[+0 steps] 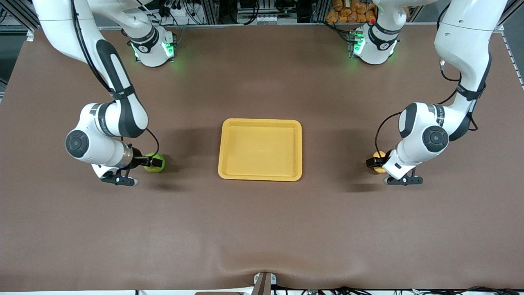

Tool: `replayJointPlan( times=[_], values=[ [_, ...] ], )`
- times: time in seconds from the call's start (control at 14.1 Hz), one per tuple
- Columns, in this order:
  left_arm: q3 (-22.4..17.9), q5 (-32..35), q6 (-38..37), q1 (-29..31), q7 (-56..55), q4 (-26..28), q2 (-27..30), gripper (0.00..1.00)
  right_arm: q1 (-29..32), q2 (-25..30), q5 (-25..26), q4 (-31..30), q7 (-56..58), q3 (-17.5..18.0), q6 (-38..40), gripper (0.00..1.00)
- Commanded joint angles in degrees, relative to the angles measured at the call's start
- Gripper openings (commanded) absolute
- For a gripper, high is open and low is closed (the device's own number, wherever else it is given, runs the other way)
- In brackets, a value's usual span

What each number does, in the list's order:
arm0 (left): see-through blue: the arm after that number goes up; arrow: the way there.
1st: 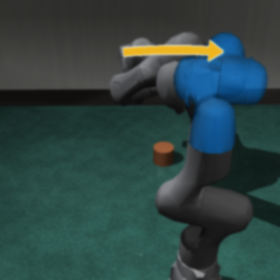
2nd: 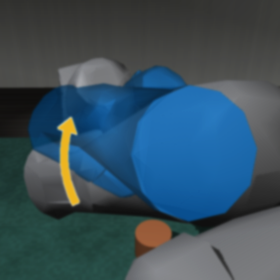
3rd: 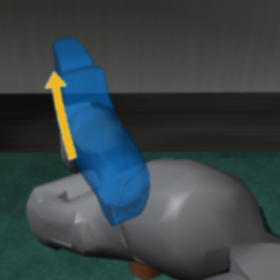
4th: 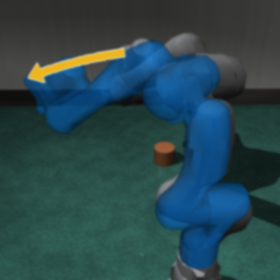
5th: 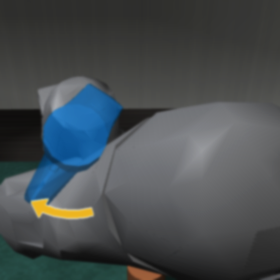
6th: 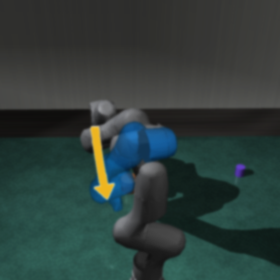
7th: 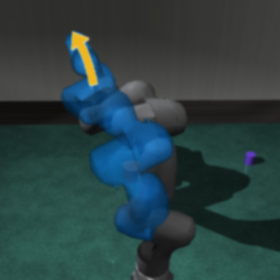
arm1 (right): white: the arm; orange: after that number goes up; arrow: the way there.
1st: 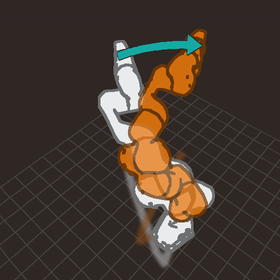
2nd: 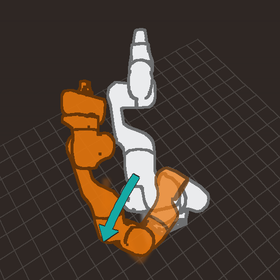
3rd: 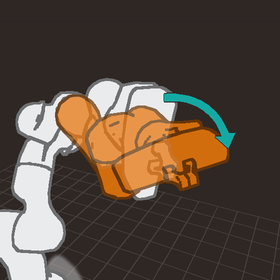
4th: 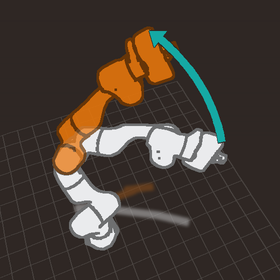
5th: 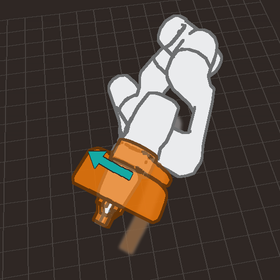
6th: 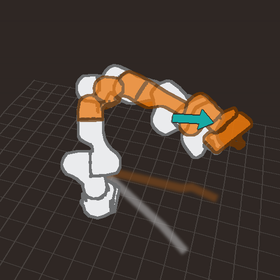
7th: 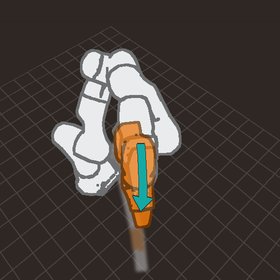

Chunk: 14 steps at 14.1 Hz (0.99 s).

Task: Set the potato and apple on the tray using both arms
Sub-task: 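Lower both grippers and close them on the potato and green apple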

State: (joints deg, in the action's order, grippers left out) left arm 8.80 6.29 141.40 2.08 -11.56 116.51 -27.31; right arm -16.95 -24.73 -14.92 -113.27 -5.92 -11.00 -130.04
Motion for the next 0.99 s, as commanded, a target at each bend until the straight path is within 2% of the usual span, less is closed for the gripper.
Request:
replayJointPlan(
  times=[0.0, 0.21, 0.28, 0.5, 0.57, 0.85, 0.92],
  values=[
    [0.16, 1.19, 0.28, 0.55, -0.92, -1.02, -1.26, 1.00, -0.54, -0.40, -1.25, -1.07, -0.40, -0.68, -1.53, 1.00],
    [0.08, 1.10, 0.28, 0.21, -1.00, -1.02, -1.79, 1.00, -0.54, -1.11, -0.99, -1.07, -0.23, -0.77, -2.15, 1.00],
    [0.08, 1.10, 0.28, 0.21, -1.01, -1.02, -1.79, 0.92, -0.45, -1.29, -0.90, -1.16, -0.23, -0.69, -2.58, 1.00],
    [0.08, 1.10, 0.28, 0.29, -1.01, -1.02, -1.79, 0.12, -0.97, -1.46, -0.90, -3.09, -0.23, -0.68, -5.92, 1.00],
    [0.08, 1.10, 0.28, 0.29, -1.01, -1.02, -1.87, 0.00, -0.98, -1.72, -0.81, -3.18, -0.23, -0.68, -6.01, 1.00],
    [0.08, 1.10, 0.28, 0.38, -1.18, -1.02, -1.79, 0.00, -0.98, -2.25, -0.90, -3.88, -0.32, -0.68, -6.63, 1.00],
    [0.16, 1.10, 0.19, 0.47, -1.18, -1.02, -1.44, 0.00, -1.06, -2.25, -0.90, -4.23, -0.32, -0.68, -7.85, 0.97]
  ],
)
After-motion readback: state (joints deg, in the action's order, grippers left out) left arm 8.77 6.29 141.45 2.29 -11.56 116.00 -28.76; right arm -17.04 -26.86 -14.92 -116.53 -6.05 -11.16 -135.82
